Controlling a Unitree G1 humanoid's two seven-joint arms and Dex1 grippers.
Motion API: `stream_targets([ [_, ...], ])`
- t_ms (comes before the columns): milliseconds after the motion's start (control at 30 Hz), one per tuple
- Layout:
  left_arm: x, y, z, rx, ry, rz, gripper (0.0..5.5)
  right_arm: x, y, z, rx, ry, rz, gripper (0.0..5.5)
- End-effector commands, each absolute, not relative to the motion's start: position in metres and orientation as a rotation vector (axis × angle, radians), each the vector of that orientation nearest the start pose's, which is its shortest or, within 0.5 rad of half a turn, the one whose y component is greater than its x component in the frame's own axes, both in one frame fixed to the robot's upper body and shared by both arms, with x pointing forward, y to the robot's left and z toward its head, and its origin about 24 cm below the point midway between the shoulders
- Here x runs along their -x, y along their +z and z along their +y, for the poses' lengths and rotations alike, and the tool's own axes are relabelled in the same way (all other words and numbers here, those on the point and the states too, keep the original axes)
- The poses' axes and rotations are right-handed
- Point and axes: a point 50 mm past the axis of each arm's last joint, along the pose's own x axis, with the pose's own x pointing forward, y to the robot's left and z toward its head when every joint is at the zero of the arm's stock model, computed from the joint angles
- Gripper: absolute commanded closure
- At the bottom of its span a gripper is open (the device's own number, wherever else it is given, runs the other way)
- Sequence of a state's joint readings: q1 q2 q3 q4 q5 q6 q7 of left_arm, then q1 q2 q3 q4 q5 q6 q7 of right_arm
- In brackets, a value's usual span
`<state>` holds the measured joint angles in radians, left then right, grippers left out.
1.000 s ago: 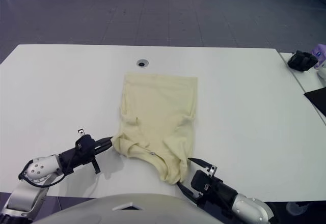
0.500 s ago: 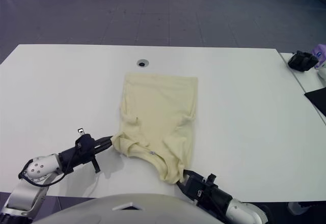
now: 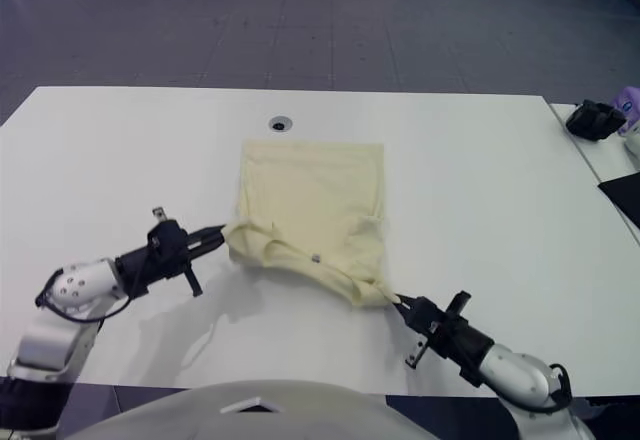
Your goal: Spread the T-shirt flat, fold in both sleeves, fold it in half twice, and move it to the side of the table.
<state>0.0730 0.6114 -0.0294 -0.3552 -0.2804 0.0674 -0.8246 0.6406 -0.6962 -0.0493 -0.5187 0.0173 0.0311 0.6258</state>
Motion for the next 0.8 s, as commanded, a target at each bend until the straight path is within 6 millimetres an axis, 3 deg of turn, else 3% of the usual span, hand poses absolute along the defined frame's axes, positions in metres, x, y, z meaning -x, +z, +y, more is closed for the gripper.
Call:
stream_targets([
  [33, -0.223, 0.133, 0.163, -0.453, -1.114, -0.078, 5.5, -0.157, 0.073, -0.218, 0.56, 0.73, 0.247, 5.49],
  [167, -0.222, 0.138, 0.158, -0.514, -1.22, -0.045, 5.5, -0.19, 0.099, -0.219, 0.564, 0.745, 0.161, 5.49],
  [267, -0.224, 0.141, 0.166, -0.602, -1.271, 0.002, 5.5, -0.201, 0.111, -0.217, 0.555, 0.873, 0.207, 5.49],
  [433, -0.221, 0.156, 0.174, -0.679, -1.358, 0.054, 5.5, -0.196, 0.128, -0.219, 0.527, 1.155, 0.409, 5.49],
  [533, -0.209, 0.159, 0.175, -0.69, -1.463, 0.101, 5.5, -0.186, 0.142, -0.218, 0.484, 1.303, 0.519, 5.49],
  [700, -0.181, 0.16, 0.178, -0.655, -1.594, 0.211, 5.5, -0.177, 0.165, -0.217, 0.371, 1.406, 0.626, 5.49],
  [800, -0.177, 0.169, 0.183, -0.653, -1.606, 0.244, 5.5, -0.174, 0.175, -0.22, 0.288, 1.421, 0.676, 5.49],
])
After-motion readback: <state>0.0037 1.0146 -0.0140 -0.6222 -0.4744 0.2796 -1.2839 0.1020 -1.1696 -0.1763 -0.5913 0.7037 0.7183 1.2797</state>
